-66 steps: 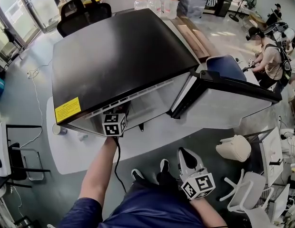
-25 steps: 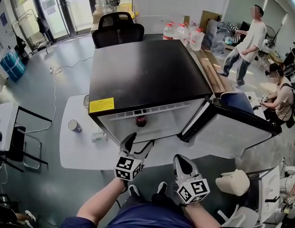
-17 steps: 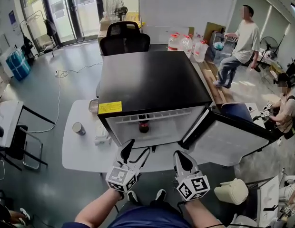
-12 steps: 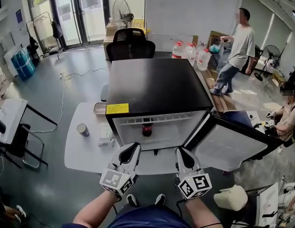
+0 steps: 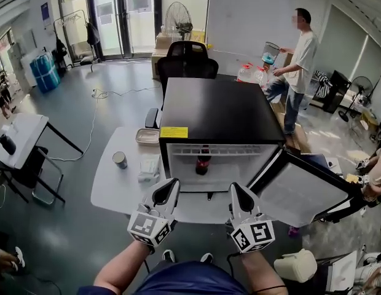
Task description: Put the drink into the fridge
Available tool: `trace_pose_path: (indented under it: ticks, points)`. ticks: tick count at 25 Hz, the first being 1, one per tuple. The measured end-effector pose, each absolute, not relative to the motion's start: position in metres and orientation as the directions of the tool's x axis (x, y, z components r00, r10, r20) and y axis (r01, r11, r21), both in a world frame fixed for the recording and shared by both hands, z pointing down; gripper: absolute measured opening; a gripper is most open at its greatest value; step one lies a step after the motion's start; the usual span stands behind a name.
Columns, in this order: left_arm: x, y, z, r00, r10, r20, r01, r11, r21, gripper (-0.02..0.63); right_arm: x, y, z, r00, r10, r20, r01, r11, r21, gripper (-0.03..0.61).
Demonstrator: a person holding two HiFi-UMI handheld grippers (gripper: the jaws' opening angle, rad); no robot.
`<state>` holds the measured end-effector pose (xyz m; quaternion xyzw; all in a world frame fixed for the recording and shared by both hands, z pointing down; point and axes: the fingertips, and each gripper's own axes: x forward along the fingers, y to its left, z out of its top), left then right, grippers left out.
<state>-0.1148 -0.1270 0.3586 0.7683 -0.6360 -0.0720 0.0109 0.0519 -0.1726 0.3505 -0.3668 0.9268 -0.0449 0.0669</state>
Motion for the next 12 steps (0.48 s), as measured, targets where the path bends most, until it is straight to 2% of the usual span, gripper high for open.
trace_pose_path:
  ticks: [4,12]
  points:
    - [-0.141,-0.125,0.365,0.117,-0.991,-0.069,-0.990,-0.122,0.076,0.005,0.054,-0.179,0.348,-0.728,-0.679,-0.093,-0.675,0.734,-0.076,0.006]
    - [-0.169,-0.120,0.359,0.022,-0.996,-0.088,-0.996,-0.030,0.089,0.005,0.062,-0.194,0.357,-0.715,-0.696,-0.064,-0.694,0.718,-0.053,0.006]
